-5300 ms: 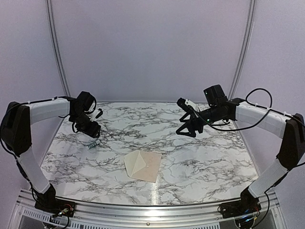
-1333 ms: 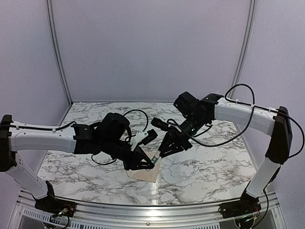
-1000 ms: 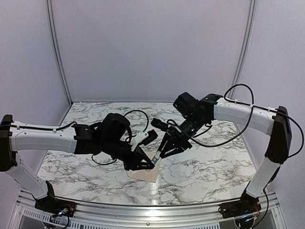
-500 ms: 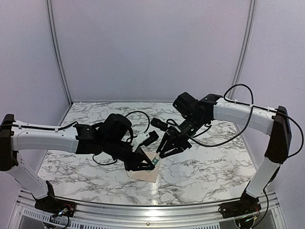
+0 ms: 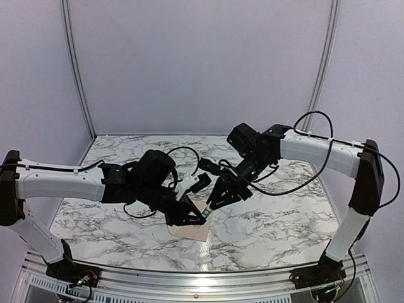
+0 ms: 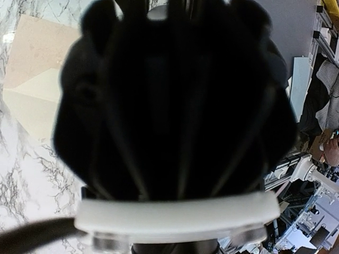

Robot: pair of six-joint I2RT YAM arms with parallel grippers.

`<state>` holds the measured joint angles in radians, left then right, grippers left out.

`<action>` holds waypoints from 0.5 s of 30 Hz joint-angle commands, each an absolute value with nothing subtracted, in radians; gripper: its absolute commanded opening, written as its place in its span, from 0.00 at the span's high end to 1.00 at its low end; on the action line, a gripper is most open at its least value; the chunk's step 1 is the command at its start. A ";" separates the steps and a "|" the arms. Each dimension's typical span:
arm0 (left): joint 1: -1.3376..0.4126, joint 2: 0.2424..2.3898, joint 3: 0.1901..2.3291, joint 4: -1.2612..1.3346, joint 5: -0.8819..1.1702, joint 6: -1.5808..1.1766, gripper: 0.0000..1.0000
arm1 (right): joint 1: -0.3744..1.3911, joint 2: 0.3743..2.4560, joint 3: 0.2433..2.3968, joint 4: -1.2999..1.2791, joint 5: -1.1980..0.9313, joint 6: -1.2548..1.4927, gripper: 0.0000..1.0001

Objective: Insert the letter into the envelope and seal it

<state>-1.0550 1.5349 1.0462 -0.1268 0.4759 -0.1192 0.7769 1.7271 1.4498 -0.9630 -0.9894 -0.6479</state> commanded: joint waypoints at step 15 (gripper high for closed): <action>-1.058 1.614 1.064 -0.232 0.518 -0.071 1.00 | 0.690 1.793 1.795 -1.294 -0.926 -0.940 1.00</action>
